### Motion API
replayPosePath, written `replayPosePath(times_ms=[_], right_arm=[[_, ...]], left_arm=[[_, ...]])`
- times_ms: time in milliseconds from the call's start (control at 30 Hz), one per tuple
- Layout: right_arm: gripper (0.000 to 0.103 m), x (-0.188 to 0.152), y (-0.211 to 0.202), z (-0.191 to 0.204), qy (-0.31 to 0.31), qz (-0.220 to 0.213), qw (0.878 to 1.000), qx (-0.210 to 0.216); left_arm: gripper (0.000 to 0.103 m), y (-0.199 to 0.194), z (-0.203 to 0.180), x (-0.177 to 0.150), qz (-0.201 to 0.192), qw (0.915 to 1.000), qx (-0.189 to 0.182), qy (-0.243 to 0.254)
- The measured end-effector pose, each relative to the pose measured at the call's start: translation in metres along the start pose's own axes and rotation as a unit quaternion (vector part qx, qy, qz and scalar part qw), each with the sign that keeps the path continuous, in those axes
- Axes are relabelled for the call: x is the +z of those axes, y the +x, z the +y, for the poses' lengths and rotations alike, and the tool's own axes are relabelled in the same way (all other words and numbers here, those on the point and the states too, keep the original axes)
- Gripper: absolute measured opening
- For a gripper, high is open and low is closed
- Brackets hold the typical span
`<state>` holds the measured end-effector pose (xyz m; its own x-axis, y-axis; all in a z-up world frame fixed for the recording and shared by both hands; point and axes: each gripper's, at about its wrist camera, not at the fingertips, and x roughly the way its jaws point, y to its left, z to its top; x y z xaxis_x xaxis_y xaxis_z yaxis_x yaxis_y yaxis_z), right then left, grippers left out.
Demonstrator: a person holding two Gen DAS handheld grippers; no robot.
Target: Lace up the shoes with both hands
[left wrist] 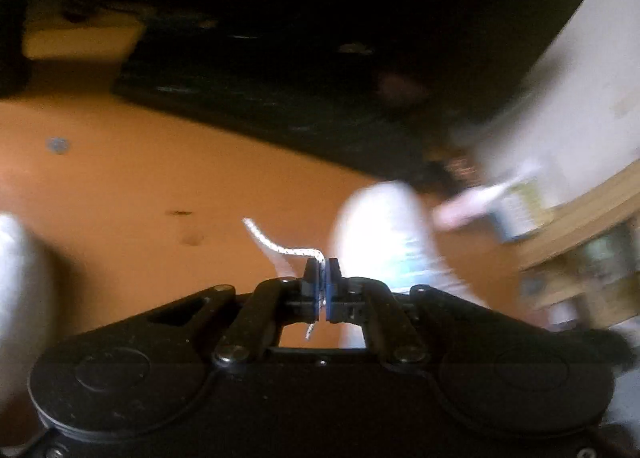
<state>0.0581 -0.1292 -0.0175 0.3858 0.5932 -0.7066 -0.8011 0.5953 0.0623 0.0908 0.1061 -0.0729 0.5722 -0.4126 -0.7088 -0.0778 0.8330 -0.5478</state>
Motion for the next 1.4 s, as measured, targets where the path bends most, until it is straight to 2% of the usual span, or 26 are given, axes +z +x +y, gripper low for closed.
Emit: replayPosePath(times_ms=[133,300,600,700,833,867,933,1000,1100,1167,1233,1267,1300,1333,1400], right_arm=[[0.028,0.004,0.003,-0.010,0.024,-0.007,1.000,-0.004],[0.029,0.005,0.002,-0.022,0.059,-0.016,0.998,0.008],[0.028,0.002,0.008,-0.031,0.098,0.003,0.995,0.015],[0.024,0.001,0.010,-0.033,0.104,0.005,0.995,0.012],[0.015,0.001,0.011,-0.033,0.102,0.003,0.995,0.007],[0.009,0.000,0.012,-0.033,0.101,0.003,0.995,0.005],[0.003,-0.001,0.013,-0.034,0.102,0.003,0.995,0.002],[0.003,-0.002,0.013,-0.036,0.107,0.002,0.994,0.004],[0.003,-0.003,0.010,-0.034,0.072,0.012,0.997,-0.012],[0.003,-0.004,0.008,-0.032,0.033,0.019,0.999,-0.032],[0.003,-0.006,0.004,-0.030,-0.020,0.028,0.998,-0.056],[0.003,-0.007,0.002,-0.028,-0.065,0.036,0.995,-0.066],[0.003,-0.009,0.000,-0.025,-0.111,0.043,0.990,-0.077],[0.003,-0.011,-0.001,-0.023,-0.143,0.048,0.985,-0.082],[0.003,-0.014,-0.003,-0.020,-0.200,0.059,0.974,-0.084]], left_arm=[[0.000,-0.007,-0.021,0.003,-0.001,0.9961,-0.076,-0.045],[0.000,-0.003,-0.037,-0.007,0.003,0.9956,-0.086,-0.038],[0.000,0.000,-0.049,-0.011,0.007,0.9950,-0.097,-0.023],[0.000,0.001,-0.050,-0.012,0.006,0.9949,-0.099,-0.019],[0.000,0.001,-0.049,-0.012,0.007,0.9946,-0.102,-0.020],[0.000,0.001,-0.048,-0.012,0.006,0.9947,-0.100,-0.022],[0.000,0.002,-0.048,-0.012,0.009,0.9942,-0.105,-0.019],[0.000,0.000,-0.053,-0.012,0.015,0.9944,-0.105,0.007],[0.006,-0.009,-0.066,-0.012,0.000,0.9931,-0.072,0.092],[0.012,-0.014,-0.080,-0.016,-0.005,0.9828,-0.054,0.177],[0.012,-0.016,-0.096,-0.023,-0.008,0.9633,-0.032,0.266],[0.012,-0.016,-0.109,-0.030,-0.011,0.9419,-0.017,0.335],[0.012,-0.017,-0.115,-0.034,-0.012,0.9299,-0.011,0.367],[0.012,-0.015,-0.123,-0.040,-0.014,0.9139,-0.004,0.406],[0.012,-0.011,-0.143,-0.057,-0.018,0.8619,0.014,0.507]])
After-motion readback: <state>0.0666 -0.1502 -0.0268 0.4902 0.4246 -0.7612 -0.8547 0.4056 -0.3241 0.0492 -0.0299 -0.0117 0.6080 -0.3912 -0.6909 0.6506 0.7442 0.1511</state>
